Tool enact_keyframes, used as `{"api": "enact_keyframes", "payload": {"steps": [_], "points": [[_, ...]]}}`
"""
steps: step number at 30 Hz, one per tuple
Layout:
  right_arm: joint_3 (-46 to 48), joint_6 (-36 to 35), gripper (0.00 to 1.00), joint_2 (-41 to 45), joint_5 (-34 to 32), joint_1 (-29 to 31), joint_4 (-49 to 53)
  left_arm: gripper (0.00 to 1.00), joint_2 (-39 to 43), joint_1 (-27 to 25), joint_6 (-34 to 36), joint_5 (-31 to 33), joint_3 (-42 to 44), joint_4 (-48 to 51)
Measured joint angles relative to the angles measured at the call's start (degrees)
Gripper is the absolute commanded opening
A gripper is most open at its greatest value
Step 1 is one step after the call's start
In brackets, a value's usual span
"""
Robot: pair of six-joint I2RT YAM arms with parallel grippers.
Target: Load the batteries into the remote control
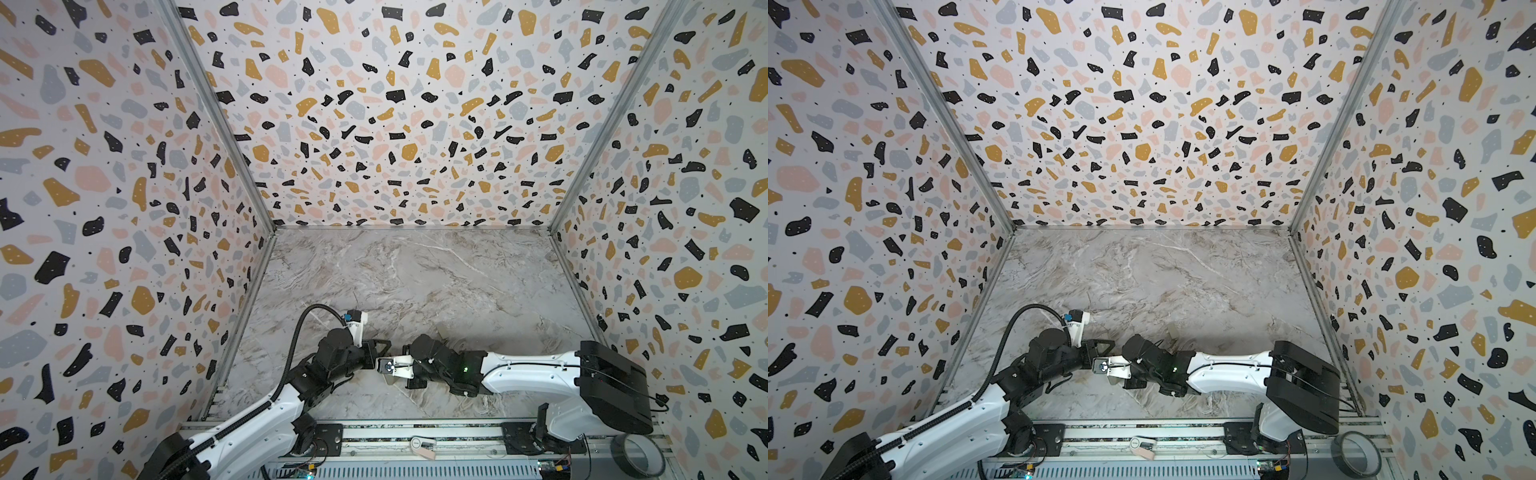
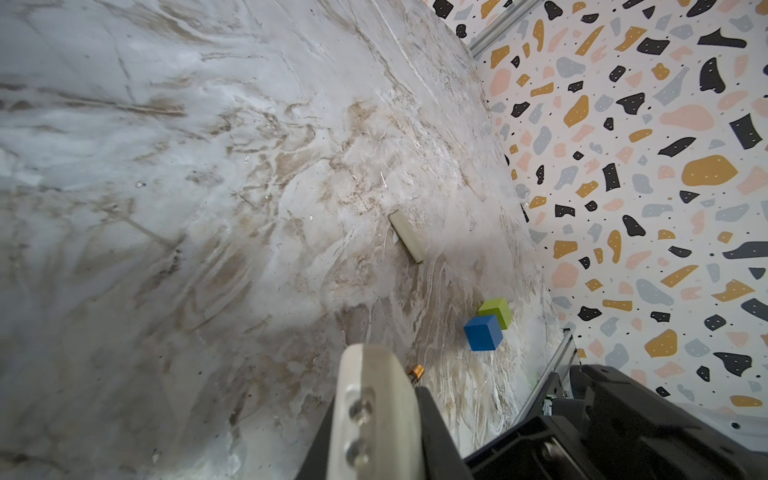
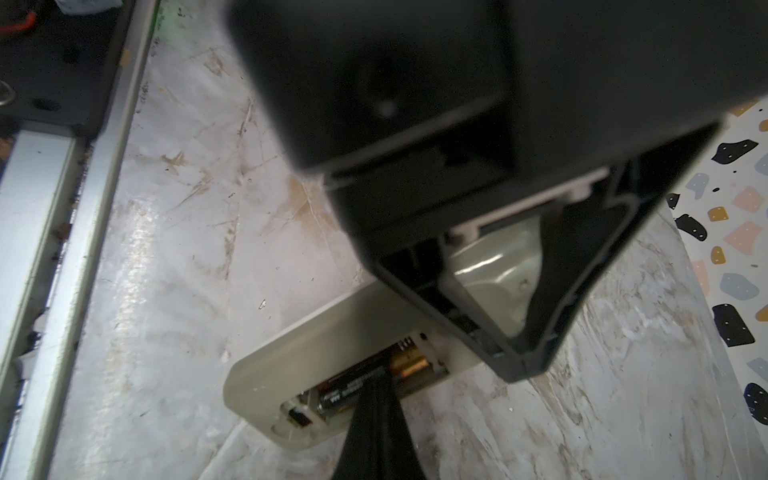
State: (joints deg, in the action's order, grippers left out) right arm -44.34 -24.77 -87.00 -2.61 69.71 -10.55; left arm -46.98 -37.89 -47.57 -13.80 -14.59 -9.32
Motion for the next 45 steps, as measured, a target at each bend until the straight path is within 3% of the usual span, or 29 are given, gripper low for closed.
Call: {"api": "enact_keyframes", "payload": {"steps": [8, 19, 28, 37, 45], "points": [[-0.74, 1.14, 0.06, -0.81, -0.46, 0.00, 0.04, 0.00, 0.00, 0.02, 0.00, 0.63, 0.02, 0.72], [-0.68, 5.27, 0.50, 7.52, -1.16, -0.61, 6.19, 0.00, -0.87, 0.72, 0.07, -3.65, 0.39, -4.44], [1.49, 14.45, 0.58, 15.61, -1.66, -1.99, 14.10, 0.00, -2.19, 4.00, 1.51, -6.38, 2.56, -6.51], [5.05, 23.96, 0.76, 16.15, 0.94, -10.45, 19.98, 0.00, -1.73, 5.18, 3.43, -8.46, 4.72, -7.89], [5.53, 26.56, 0.90, 14.93, 3.54, -11.45, 20.37, 0.00, 1.11, 5.22, 4.33, -8.96, 4.94, -7.93]]}}
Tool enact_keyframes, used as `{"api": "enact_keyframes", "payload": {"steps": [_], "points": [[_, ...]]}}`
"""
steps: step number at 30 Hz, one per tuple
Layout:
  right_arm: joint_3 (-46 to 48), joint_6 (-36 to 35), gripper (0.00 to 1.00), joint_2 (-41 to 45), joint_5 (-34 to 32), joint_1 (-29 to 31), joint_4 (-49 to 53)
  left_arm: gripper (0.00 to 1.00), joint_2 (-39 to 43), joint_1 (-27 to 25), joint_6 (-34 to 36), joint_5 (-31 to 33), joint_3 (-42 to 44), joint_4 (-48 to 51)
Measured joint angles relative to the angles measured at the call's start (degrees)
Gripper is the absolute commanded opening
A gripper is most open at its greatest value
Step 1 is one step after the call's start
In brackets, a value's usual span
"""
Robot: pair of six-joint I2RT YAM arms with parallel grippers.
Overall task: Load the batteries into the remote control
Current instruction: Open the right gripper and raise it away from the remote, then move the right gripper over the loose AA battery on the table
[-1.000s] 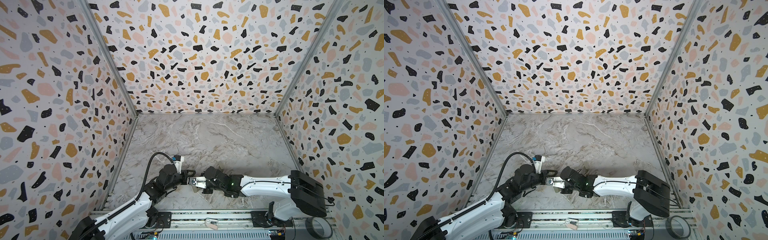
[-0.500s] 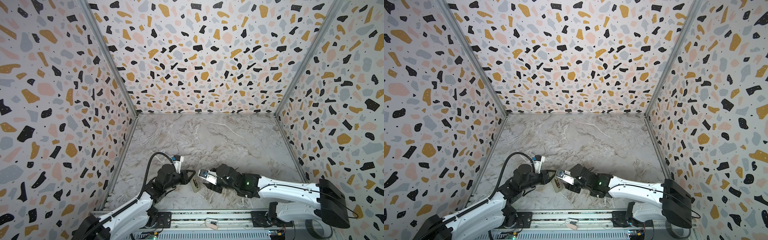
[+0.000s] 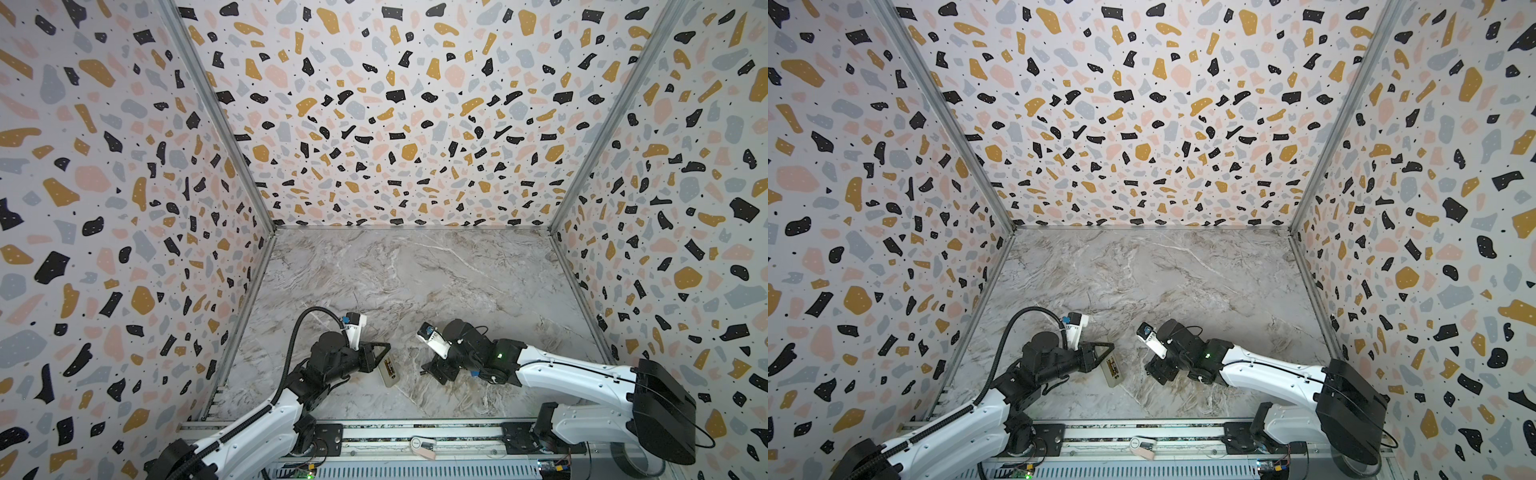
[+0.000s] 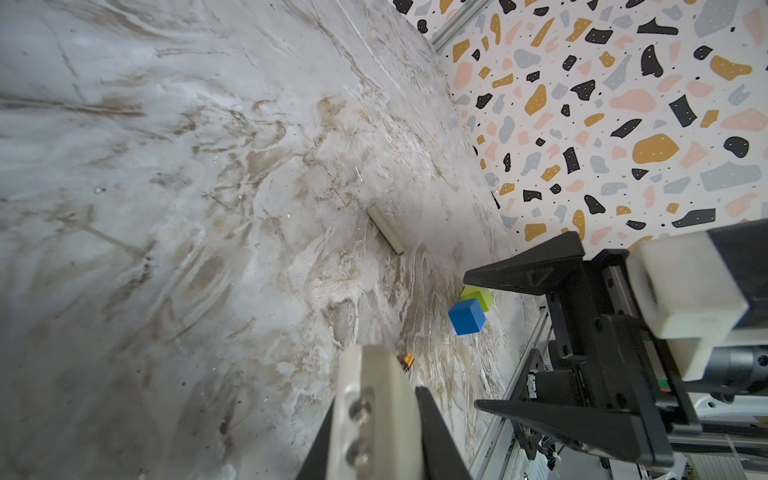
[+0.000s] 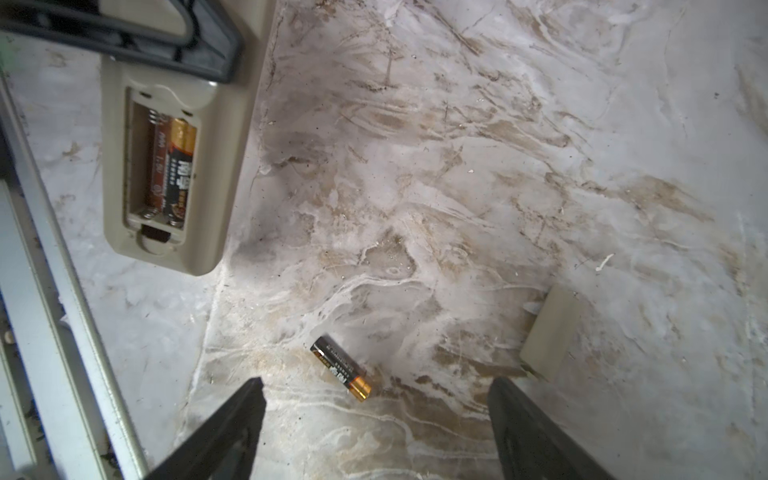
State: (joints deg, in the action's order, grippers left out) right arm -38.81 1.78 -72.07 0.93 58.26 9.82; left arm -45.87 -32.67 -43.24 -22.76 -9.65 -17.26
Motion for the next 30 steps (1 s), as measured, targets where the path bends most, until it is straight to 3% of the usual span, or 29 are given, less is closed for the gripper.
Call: {"api": "enact_keyframes", "payload": {"steps": [7, 20, 30], "points": [[1.27, -0.61, 0.90, -3.04, 1.16, -0.20, -0.42, 0.00, 0.33, 0.07, 0.15, -0.35, 1.01, -0.02], [0.37, -10.03, 0.89, -8.83, 2.16, -0.28, -0.83, 0.00, 1.07, 0.13, -0.07, -0.50, 1.53, -0.83], [-0.92, -13.03, 0.86, -13.25, 1.44, -0.28, -0.87, 0.00, 0.39, 0.15, -0.04, -0.59, 1.53, -1.16]]}}
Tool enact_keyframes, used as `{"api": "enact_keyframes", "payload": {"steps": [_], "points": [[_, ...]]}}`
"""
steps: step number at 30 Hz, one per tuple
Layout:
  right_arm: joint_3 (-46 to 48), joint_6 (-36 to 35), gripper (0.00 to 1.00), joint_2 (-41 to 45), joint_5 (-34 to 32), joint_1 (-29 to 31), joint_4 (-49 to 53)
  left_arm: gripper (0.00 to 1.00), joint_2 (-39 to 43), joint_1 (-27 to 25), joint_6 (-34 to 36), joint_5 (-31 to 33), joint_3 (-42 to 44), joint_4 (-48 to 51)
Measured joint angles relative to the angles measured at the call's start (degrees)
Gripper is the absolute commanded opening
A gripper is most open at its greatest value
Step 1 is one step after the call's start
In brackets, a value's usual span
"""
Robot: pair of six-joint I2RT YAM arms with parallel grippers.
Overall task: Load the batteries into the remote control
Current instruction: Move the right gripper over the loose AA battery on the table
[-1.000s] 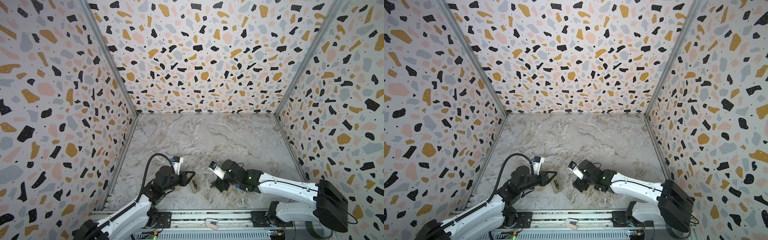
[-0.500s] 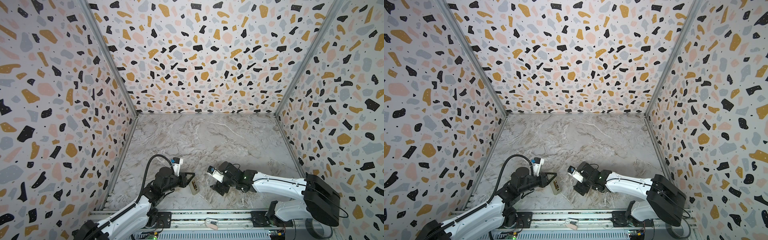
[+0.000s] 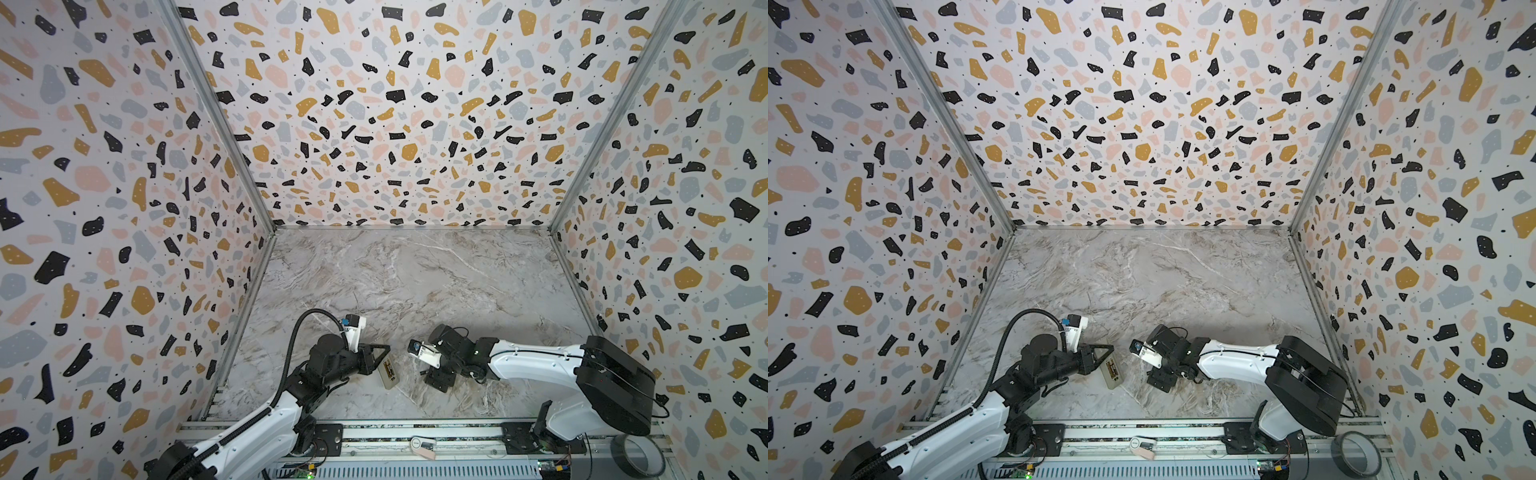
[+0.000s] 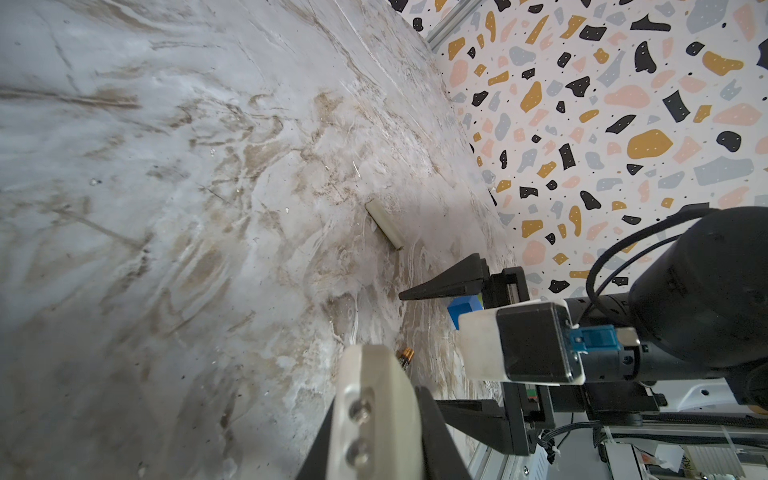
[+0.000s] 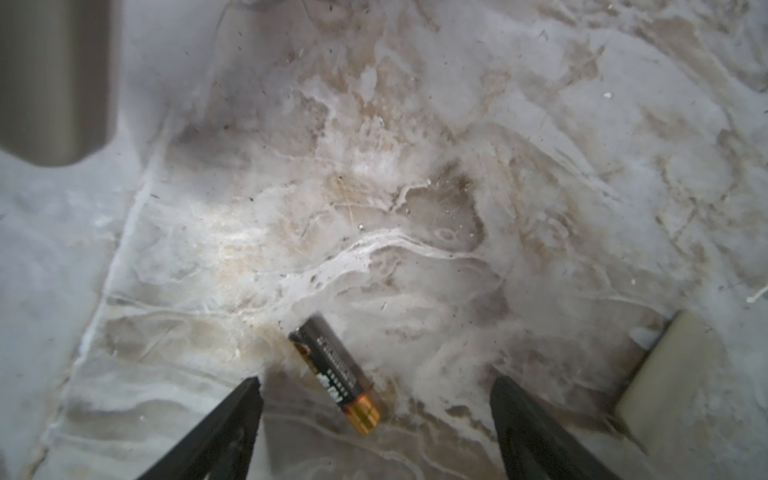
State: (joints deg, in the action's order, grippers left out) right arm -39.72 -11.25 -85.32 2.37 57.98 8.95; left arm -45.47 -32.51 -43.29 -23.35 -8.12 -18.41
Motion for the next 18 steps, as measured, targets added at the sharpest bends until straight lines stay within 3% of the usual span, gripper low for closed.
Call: {"api": "enact_keyframes", "payload": {"steps": [18], "points": [[-6.78, -0.74, 0.65, -6.27, 0.42, -1.14, 3.89, 0.00, -0.57, 0.00, 0.17, -0.02, 0.00, -0.13]]}}
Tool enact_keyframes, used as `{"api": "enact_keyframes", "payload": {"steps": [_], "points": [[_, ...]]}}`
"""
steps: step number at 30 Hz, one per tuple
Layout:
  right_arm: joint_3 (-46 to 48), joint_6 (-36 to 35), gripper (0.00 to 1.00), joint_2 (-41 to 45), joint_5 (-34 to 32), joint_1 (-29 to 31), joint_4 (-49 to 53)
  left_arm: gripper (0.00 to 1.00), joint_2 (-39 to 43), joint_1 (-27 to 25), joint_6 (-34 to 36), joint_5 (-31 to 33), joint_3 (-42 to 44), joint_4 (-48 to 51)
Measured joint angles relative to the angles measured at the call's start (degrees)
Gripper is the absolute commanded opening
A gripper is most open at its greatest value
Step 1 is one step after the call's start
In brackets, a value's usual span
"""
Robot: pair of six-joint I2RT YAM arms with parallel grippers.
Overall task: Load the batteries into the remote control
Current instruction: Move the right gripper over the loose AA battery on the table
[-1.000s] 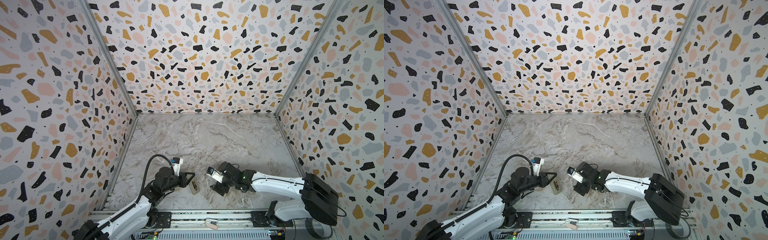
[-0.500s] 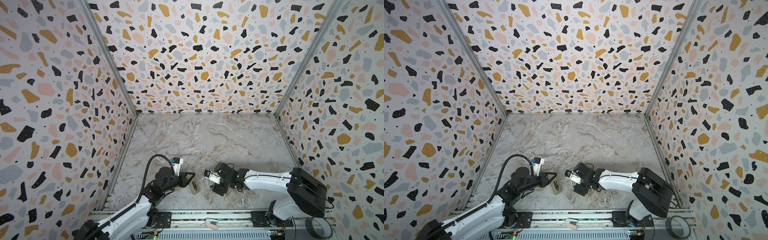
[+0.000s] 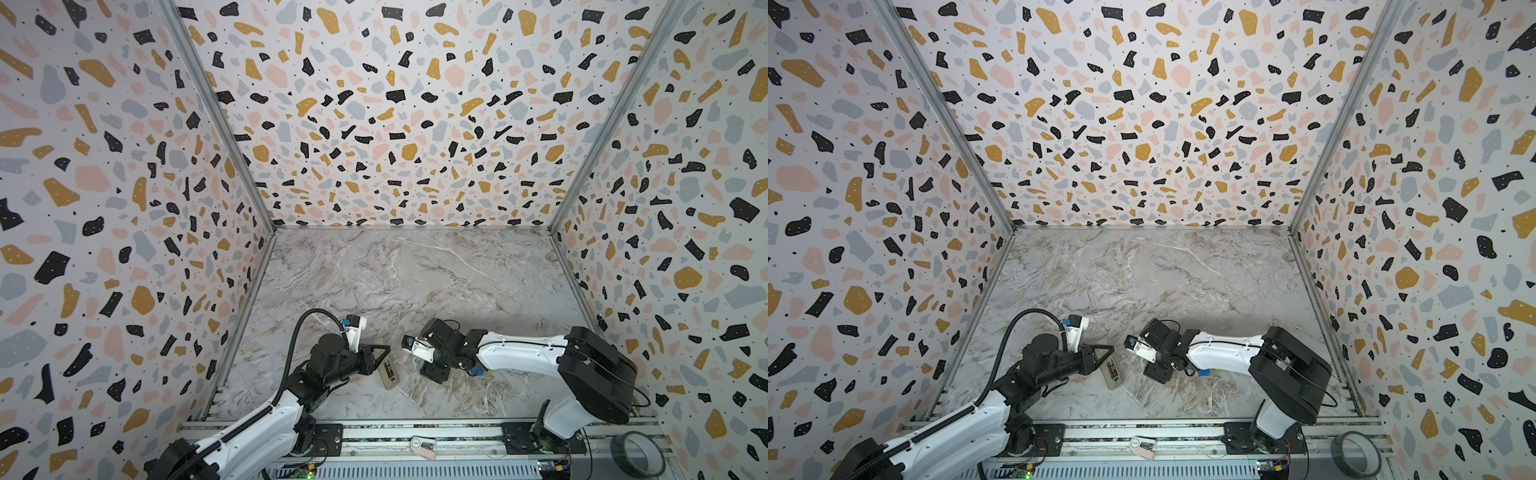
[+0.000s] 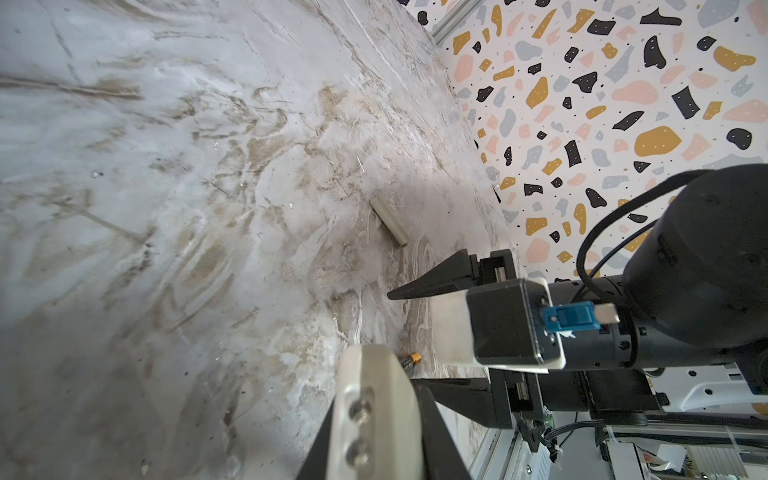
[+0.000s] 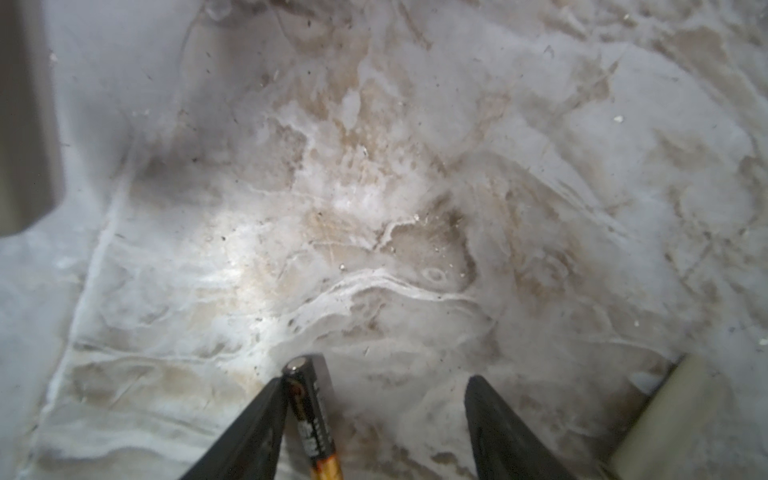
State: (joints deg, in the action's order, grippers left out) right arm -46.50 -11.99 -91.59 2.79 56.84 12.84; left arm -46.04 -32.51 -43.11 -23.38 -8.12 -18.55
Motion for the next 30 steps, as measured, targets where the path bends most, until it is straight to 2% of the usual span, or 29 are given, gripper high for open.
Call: {"api": "enact_keyframes", "payload": {"steps": [12, 16, 20, 30], "points": [[-0.79, 0.13, 0.31, -0.72, 1.86, -0.17, 1.62, 0.00, 0.07, 0.00, 0.20, 0.04, 0.00, 0.11], [-1.27, 0.09, 0.24, -1.18, 2.58, -0.48, 1.95, 0.00, 0.33, 0.00, 0.50, 0.09, 0.00, 0.63], [-2.05, 0.07, 0.18, -1.97, 2.99, -1.11, 2.01, 0.00, 1.14, 0.00, 0.55, 0.35, 0.00, 0.92], [-2.78, 1.09, 0.13, -2.62, 2.60, -1.44, 1.68, 0.00, 1.53, 0.00, 0.79, 1.42, 0.00, 1.33]]}}
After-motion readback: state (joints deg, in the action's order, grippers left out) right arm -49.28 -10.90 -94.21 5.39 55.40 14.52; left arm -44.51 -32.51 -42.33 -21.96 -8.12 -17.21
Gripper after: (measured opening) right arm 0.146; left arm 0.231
